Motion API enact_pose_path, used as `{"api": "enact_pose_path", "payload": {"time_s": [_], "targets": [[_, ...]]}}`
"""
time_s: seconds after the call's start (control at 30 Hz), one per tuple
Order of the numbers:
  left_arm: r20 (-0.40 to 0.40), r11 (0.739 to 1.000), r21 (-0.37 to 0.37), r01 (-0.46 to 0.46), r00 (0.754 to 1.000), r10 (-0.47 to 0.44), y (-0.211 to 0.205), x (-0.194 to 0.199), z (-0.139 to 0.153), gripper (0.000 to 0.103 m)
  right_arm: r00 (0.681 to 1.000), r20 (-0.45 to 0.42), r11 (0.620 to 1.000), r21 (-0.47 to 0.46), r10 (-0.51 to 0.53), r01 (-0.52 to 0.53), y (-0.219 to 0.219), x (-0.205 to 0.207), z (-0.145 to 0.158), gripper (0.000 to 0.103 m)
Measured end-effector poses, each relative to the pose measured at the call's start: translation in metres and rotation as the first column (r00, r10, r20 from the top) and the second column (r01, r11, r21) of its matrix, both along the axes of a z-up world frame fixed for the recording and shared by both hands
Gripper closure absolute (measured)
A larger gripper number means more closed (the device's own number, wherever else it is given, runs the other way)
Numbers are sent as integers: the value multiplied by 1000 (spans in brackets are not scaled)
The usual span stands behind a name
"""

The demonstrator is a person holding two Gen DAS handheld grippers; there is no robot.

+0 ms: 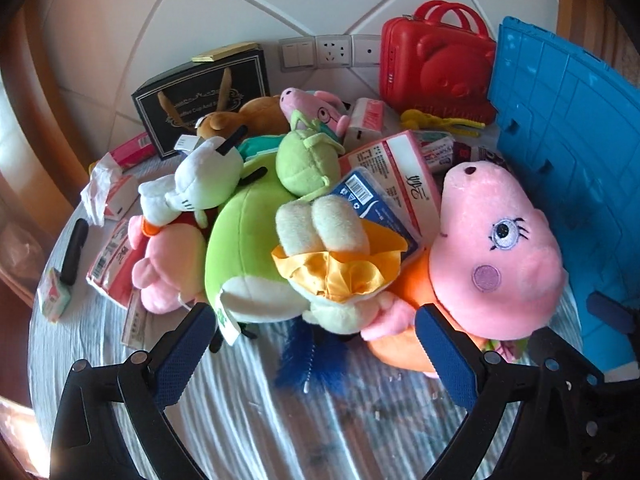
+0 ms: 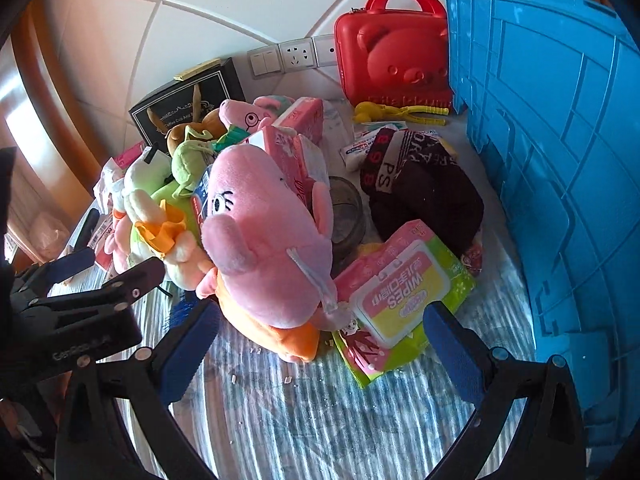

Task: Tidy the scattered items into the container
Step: 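Return both tools to the pile on the table, then grasp the pink pig plush with the right tool while the left tool grasps the yellow-bowed bunny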

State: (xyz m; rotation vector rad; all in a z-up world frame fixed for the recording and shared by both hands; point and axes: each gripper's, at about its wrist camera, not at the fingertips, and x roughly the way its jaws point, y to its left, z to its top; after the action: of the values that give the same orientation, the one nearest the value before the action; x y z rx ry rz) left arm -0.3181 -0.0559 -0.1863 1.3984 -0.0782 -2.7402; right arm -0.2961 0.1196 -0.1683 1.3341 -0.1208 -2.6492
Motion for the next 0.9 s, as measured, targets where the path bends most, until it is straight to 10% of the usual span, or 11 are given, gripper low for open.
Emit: {"api": "enact_pose_path", "payload": {"time_s": [0.13,0.77,0.9], "targets": [[42,1000,-9,25,999,-24,-1,-17,-27,18,999,28,999,-51,22,-21,-4,-4,-15,20],[48,999,-44,6,999,-4,2,-54,-48,15,998,56,988,-152,24,-15,-16,-71,-44,21],[51,999,-42,8,999,-6,-1,-48,-47,28,998,61,985,-172,35,-24,-22,-81,-48,25]]}}
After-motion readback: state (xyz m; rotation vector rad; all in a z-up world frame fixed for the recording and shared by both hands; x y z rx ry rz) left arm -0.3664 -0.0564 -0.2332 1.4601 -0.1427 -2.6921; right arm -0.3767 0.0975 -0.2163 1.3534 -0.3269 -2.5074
